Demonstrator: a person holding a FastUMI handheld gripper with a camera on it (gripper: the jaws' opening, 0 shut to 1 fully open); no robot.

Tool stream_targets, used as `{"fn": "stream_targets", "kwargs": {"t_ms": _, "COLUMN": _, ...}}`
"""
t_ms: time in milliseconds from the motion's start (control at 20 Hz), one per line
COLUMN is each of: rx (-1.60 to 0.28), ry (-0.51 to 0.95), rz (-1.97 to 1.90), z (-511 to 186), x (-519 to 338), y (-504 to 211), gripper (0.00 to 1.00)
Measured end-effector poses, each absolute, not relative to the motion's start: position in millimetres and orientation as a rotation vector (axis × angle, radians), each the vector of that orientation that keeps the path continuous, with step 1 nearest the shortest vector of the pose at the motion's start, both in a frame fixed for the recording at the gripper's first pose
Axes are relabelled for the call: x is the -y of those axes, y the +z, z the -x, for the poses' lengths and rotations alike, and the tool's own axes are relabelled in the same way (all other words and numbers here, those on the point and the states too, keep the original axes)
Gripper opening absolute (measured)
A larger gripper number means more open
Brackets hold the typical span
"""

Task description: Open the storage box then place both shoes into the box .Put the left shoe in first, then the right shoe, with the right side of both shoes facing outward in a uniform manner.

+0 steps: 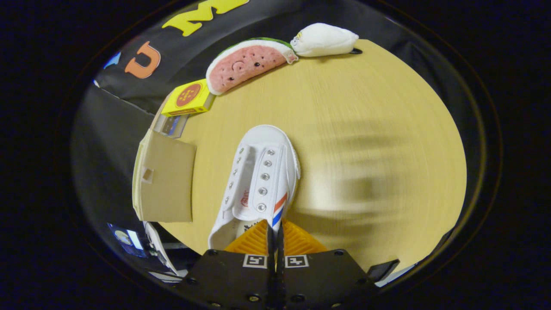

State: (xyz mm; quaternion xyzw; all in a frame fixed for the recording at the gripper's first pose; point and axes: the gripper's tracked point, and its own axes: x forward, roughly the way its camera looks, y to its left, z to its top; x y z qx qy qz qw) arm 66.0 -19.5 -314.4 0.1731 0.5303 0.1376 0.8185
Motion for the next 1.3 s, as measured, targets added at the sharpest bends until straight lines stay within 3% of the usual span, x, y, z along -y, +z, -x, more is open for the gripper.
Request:
{"fn": "stream_targets", "kwargs": {"t_ms": 750, "rx": -0.918, "ry": 0.448, "rz": -0.383, "z": -49, "x": -148, "y": -148, "gripper": 0.00}}
{"fn": "stream_targets", "kwargs": {"t_ms": 1050, "rx": -0.930, "ry": 0.464, "rz": -0.328, "z": -49, "x": -262, "y": -153, "gripper": 0.00}}
{"fn": "stream_targets", "kwargs": {"t_ms": 1300, "rx": -0.944, "ry": 0.316, "rz": -0.268, "z": -59, "x": -314, "y": -195, "gripper": 0.00}}
